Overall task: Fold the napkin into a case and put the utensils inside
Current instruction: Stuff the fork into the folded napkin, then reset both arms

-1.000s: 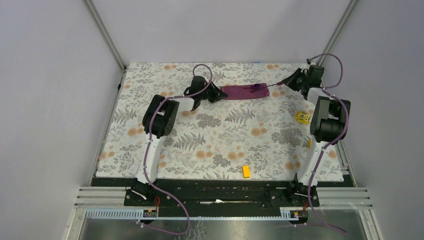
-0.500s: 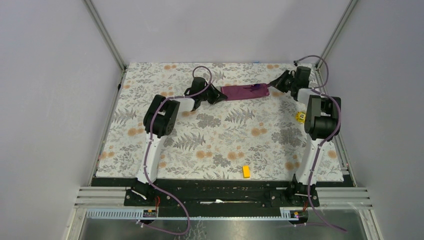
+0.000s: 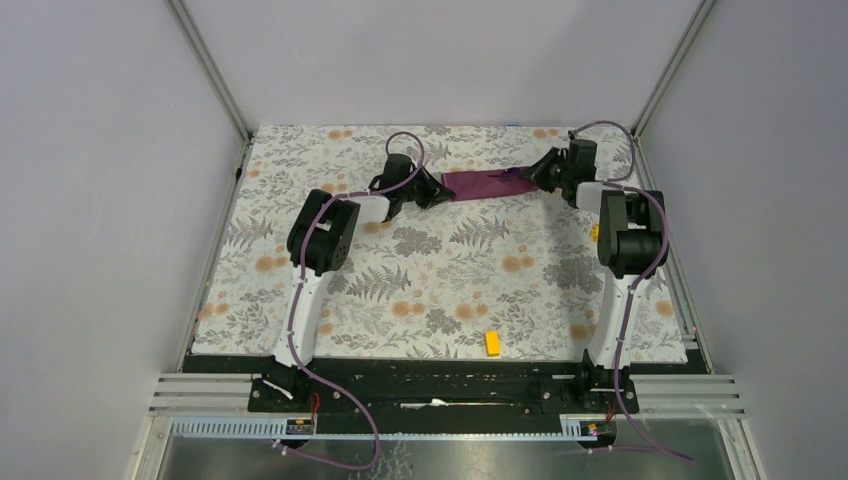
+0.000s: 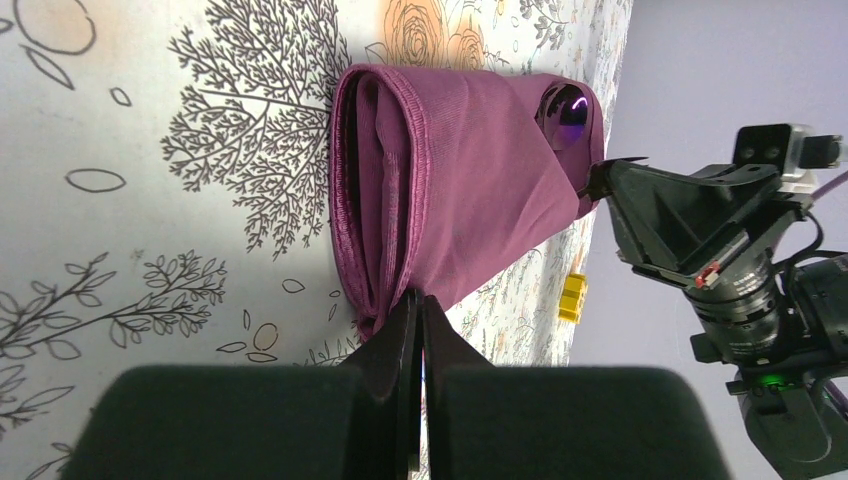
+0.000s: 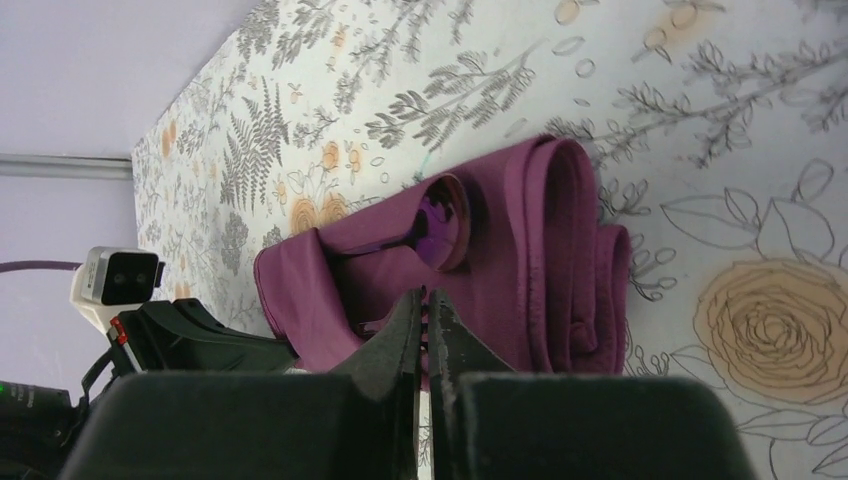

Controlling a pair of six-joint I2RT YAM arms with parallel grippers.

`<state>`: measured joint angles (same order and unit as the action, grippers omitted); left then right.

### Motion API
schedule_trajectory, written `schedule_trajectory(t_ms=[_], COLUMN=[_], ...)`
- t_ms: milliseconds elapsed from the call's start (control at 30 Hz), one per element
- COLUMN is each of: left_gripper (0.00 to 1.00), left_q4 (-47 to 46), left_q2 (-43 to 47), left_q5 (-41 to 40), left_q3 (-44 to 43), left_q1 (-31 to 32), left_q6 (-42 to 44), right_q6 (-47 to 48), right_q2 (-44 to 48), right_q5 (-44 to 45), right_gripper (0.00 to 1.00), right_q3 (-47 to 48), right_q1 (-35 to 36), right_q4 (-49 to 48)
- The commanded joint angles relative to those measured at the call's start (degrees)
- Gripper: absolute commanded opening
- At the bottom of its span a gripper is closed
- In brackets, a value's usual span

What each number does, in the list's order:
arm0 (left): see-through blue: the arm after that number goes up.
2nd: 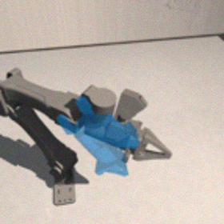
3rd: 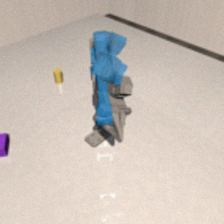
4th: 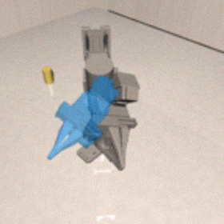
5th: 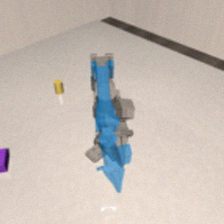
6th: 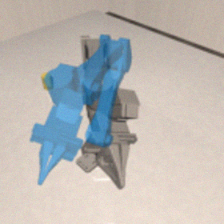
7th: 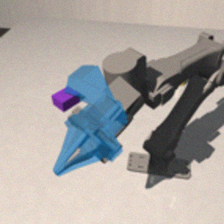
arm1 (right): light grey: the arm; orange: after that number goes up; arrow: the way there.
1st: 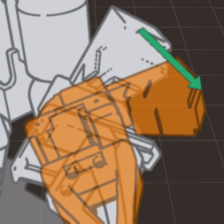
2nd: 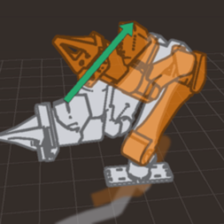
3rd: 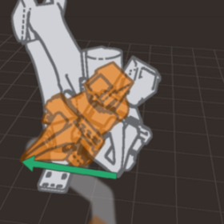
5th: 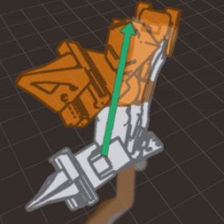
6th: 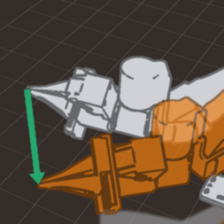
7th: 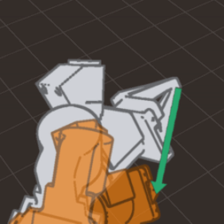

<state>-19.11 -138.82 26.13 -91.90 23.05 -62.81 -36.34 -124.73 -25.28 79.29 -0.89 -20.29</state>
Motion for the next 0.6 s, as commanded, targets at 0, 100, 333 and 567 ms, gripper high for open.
schedule_trajectory(t_ms=[0,100,333,567], left_gripper=[0.00,0.00,0.00,0.00], left_q4=[0.92,0.38,0.31,1.88], left_q2=[-0.35,0.03,0.65,2.73], left_q5=[-1.30,-1.42,-1.43,-1.75], left_q3=[-0.85,-0.34,-0.07,0.37], left_q1=[0.24,0.24,0.25,0.24], left_q6=[1.63,1.59,1.89,3.79], right_q6=[-5.84,-7.39,-7.91,-4.72], right_q2=[-1.12,-1.98,-2.52,-2.59], right_q5=[1.16,1.09,2.17,5.27], right_gripper=[0.00,0.01,0.04,0.22], right_q3=[-1.85,-1.94,-2.53,0.17], right_q1=[0.59,2.36,4.11,4.27], right_q4=[-3.95,-4.35,-4.57,1.15])
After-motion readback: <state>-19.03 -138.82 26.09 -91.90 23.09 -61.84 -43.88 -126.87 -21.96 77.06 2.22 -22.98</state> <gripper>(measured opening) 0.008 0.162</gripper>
